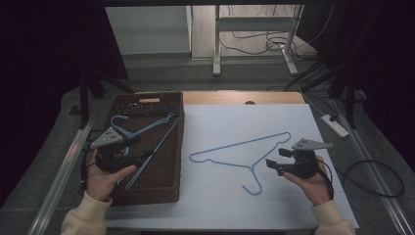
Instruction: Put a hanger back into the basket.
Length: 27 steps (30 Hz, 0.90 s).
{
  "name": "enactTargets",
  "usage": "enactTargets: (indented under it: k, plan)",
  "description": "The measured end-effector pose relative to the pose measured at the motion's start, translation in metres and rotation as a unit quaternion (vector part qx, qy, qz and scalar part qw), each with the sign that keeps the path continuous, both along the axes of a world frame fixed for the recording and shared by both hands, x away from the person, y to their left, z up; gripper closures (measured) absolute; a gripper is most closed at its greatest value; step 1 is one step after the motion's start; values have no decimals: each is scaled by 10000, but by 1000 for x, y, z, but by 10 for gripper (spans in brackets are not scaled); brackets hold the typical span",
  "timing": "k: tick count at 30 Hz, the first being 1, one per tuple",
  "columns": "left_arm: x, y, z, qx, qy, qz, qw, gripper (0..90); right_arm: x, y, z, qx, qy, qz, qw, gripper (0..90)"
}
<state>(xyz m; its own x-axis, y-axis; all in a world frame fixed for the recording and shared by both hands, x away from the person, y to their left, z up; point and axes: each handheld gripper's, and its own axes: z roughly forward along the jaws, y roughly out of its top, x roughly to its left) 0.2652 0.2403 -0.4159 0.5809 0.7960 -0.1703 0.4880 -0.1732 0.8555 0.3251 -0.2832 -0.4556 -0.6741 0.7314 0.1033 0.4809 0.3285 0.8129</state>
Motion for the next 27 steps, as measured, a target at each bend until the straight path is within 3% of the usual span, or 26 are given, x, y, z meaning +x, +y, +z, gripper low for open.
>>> enactTargets:
  k: [6, 27]
  plan:
    - [-6, -14, -5, -2, -14, -215, 9998, 303, -1, -2, 0, 33, -49, -27, 10000, 296]
    - [-14, -32, -8, 42, 13, -472, 9989, 305, -4, -2, -5, -29, -16, 1, 10000, 297]
